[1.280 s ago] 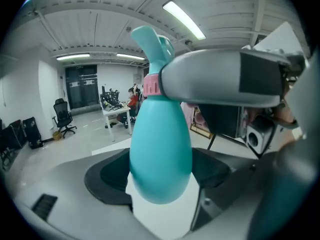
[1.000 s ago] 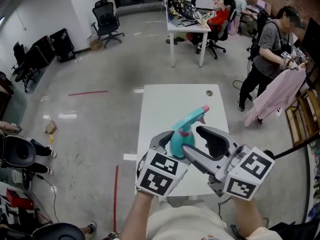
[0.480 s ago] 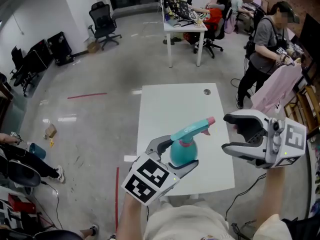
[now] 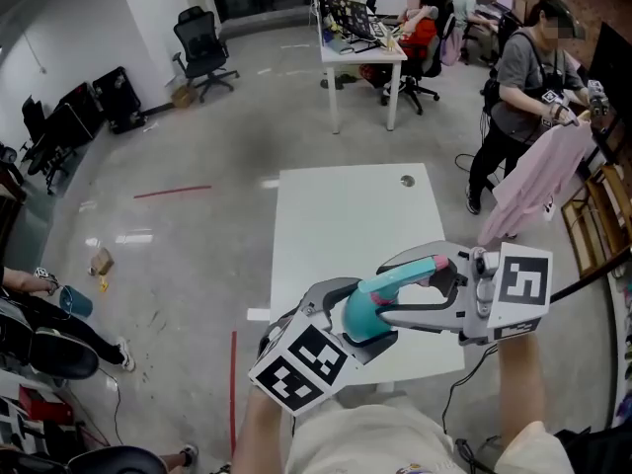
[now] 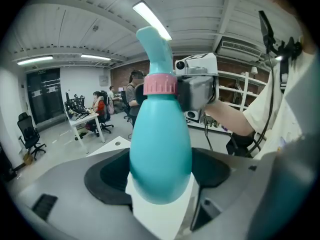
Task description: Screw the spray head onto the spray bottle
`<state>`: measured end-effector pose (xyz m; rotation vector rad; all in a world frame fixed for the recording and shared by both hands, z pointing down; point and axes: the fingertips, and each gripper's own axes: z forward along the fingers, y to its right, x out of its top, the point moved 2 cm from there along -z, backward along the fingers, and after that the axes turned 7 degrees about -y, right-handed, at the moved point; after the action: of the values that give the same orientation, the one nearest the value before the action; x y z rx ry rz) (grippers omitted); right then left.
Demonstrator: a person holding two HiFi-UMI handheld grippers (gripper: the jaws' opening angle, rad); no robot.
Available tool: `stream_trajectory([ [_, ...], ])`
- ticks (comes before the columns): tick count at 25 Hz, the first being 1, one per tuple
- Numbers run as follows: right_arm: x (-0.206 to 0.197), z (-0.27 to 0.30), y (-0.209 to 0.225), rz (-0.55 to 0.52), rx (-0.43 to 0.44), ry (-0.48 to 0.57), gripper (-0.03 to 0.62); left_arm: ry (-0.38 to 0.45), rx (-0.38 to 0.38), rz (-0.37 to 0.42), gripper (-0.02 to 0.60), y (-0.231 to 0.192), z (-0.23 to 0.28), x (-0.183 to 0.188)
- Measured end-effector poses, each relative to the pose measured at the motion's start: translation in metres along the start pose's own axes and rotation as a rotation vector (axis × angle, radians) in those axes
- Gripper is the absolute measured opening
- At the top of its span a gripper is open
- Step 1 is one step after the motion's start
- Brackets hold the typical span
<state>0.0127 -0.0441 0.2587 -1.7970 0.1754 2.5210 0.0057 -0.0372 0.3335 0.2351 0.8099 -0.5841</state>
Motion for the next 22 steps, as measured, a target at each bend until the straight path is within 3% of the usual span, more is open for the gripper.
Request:
stream_trajectory([
  [1, 0.0, 0.0, 0.001, 0.014, 0.003, 0.015, 0.17, -0.001, 0.005, -0.001, 0.373, -0.001, 0.001, -0.001],
  [7, -0.004, 0.0, 0.006, 0.061, -0.006, 0.055, 0.153, -0.003, 0.008, -0.022, 0.373, -0.005, 0.005, -0.003],
  [15, 0.004, 0.01, 0.013, 0.072, -0.2, 0.027, 0.14, -0.048, 0.139, -0.103, 0.373, -0.021, 0.008, -0.003],
  [18, 0.006, 0.013, 0.013, 0.048, -0.25, 0.031, 0.141, -0.027, 0.124, -0.121, 0.373, -0.023, 0.007, -0.003],
  [22, 0.009, 0.008, 0.011, 0.026, -0.208, 0.061, 0.148, -0.013, 0.074, -0.111, 0.373, -0.02, 0.007, -0.004],
])
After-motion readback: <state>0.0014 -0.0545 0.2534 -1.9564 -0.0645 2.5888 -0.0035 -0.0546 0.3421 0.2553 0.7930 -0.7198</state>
